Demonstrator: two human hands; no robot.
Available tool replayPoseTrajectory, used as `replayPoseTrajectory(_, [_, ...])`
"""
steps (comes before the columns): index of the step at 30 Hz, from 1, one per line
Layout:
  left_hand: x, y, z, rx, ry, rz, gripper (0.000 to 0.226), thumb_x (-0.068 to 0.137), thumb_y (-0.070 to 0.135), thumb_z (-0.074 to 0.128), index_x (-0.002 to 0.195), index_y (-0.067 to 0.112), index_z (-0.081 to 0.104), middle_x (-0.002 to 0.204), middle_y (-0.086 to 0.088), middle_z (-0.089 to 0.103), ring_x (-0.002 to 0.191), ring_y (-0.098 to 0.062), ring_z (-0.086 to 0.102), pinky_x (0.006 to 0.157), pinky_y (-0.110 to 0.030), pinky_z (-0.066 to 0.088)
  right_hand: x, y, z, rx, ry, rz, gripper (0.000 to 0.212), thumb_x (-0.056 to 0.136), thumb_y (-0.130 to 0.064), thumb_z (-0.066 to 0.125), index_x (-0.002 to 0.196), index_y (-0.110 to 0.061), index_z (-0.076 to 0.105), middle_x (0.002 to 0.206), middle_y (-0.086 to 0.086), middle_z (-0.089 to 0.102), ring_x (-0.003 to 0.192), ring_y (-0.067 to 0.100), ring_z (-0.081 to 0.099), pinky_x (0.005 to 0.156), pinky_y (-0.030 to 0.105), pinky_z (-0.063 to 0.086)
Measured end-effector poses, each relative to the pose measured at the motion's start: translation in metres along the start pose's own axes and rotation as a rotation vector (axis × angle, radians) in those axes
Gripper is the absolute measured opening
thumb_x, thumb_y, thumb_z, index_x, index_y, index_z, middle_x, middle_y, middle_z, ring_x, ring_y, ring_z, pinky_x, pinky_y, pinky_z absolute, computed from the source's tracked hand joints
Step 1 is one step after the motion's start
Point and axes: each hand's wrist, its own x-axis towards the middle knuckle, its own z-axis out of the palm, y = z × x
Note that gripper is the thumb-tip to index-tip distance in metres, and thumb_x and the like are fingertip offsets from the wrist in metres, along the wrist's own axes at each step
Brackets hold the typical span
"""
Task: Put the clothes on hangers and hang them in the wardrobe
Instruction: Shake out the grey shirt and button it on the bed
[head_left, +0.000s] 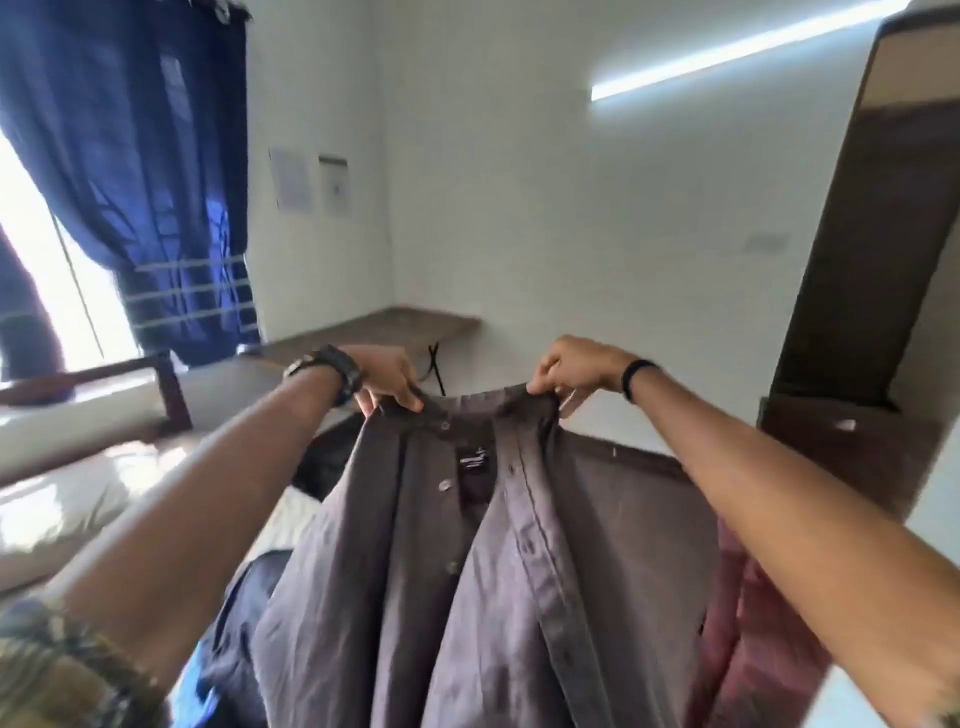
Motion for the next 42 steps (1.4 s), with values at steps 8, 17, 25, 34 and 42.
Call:
replayPoseTrajectory(8, [0.081, -0.062, 0.066, 0.250, 0.219, 0.056, 0.025, 0.084, 0.025, 0.069, 0.103, 0.009, 0.071, 0.096, -0.011, 0.066, 0.096, -0.027, 0.062, 0.080, -0.028, 0.046, 0.074, 0.057, 0.069, -0.245, -0.205, 0.121, 0.029, 0.081, -0.025, 0.075, 0.065, -0.013, 0.055, 0.064, 0.008, 0.061, 0.049, 0.008, 0.060, 0.061, 0.018, 0.050])
replayPoseTrajectory(17, [0.098, 0.011, -0.017, 0.101, 0.456, 0.149, 0.019, 0.086, 0.015, 0.065, 0.086, -0.003, 0.068, 0.079, -0.017, 0.063, 0.072, -0.025, 0.056, 0.062, -0.026, 0.041, 0.084, 0.035, -0.029, -0.417, 0.205, -0.034, 0.037, 0.081, -0.005, 0.064, 0.054, -0.017, 0.041, 0.058, 0.004, 0.050, 0.056, 0.016, 0.054, 0.060, 0.027, 0.046])
replayPoseTrajectory(25, [0.081, 0.048, -0.015, 0.099, 0.278, 0.198, 0.028, 0.084, 0.033, 0.071, 0.076, 0.008, 0.061, 0.076, -0.009, 0.063, 0.068, -0.022, 0.066, 0.066, -0.026, 0.057, 0.047, 0.023, -0.059, -0.391, 0.216, -0.083, 0.037, 0.079, -0.001, 0.061, 0.053, -0.015, 0.038, 0.056, 0.003, 0.042, 0.053, 0.017, 0.046, 0.049, 0.023, 0.039])
replayPoseTrajectory(34, [0.013, 0.067, -0.022, -0.374, -0.337, 0.089, 0.032, 0.084, -0.012, 0.055, 0.060, 0.008, 0.045, 0.062, -0.009, 0.061, 0.060, -0.019, 0.066, 0.056, -0.033, 0.057, -0.021, -0.014, -0.082, 0.077, -0.579, 0.092, 0.024, 0.084, 0.008, 0.055, 0.071, -0.009, 0.044, 0.064, 0.002, 0.056, 0.063, 0.013, 0.062, 0.056, 0.025, 0.055])
replayPoseTrajectory(42, [0.000, 0.045, -0.046, -0.837, -0.411, 0.432, 0.026, 0.064, 0.020, 0.084, 0.072, 0.013, 0.060, 0.071, 0.000, 0.063, 0.063, -0.010, 0.062, 0.062, -0.022, 0.054, -0.008, -0.034, -0.089, 0.441, -0.520, -0.214, 0.009, 0.071, -0.012, 0.064, 0.080, -0.010, 0.064, 0.072, 0.003, 0.065, 0.061, 0.011, 0.062, 0.055, 0.019, 0.051])
